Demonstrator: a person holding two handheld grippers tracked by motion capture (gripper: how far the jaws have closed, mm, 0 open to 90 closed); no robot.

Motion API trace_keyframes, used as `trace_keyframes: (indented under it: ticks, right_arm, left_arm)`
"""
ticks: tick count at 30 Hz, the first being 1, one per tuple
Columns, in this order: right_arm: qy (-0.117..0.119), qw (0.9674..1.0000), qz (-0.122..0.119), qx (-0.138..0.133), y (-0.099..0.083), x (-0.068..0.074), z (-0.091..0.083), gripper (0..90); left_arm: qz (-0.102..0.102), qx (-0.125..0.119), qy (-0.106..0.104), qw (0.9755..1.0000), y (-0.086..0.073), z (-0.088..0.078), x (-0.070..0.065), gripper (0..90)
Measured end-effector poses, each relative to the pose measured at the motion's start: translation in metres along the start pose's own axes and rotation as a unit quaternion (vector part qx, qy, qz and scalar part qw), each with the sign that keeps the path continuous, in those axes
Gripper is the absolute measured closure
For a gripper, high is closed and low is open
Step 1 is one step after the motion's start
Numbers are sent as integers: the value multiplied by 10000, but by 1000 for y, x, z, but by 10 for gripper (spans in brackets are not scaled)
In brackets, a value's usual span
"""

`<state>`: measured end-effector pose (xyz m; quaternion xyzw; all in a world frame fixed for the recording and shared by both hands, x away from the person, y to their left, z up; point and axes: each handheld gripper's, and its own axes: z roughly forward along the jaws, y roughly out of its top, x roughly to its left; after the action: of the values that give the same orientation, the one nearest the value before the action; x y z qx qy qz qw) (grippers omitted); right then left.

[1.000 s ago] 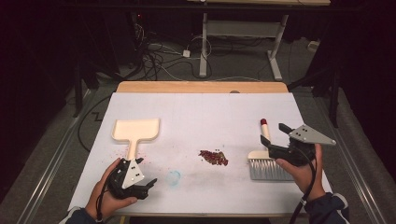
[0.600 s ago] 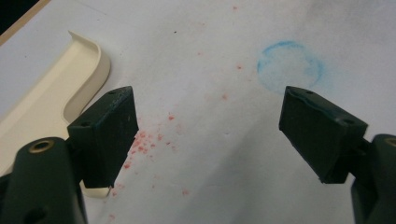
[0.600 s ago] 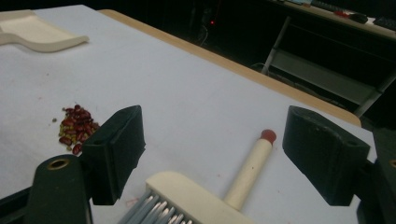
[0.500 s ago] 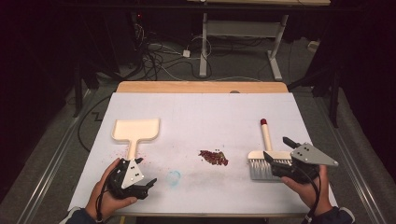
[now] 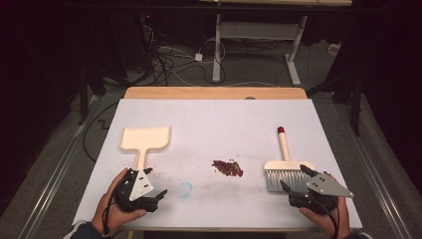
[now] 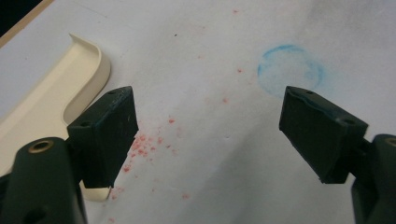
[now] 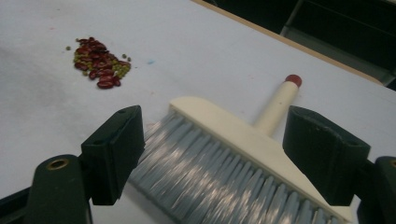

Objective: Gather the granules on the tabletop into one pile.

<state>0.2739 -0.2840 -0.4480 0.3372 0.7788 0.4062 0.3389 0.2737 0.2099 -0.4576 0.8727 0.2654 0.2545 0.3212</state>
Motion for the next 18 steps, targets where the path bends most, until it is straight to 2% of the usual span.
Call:
trace_keyframes:
  ticks: [4, 11, 18]
  right_arm:
    - [-10, 10000, -30, -15, 1, 3, -1, 213]
    - [-61, 9999, -101, -105, 4, 4, -5, 213]
    - [-43, 9998, -196, -54, 4, 5, -3, 213]
  left_arm:
    - [81, 1, 12, 10000, 1, 0, -3, 185]
    - [90, 5, -3, 10000, 0, -1, -3, 185]
    - [85, 15, -6, 10000, 0, 0, -3, 185]
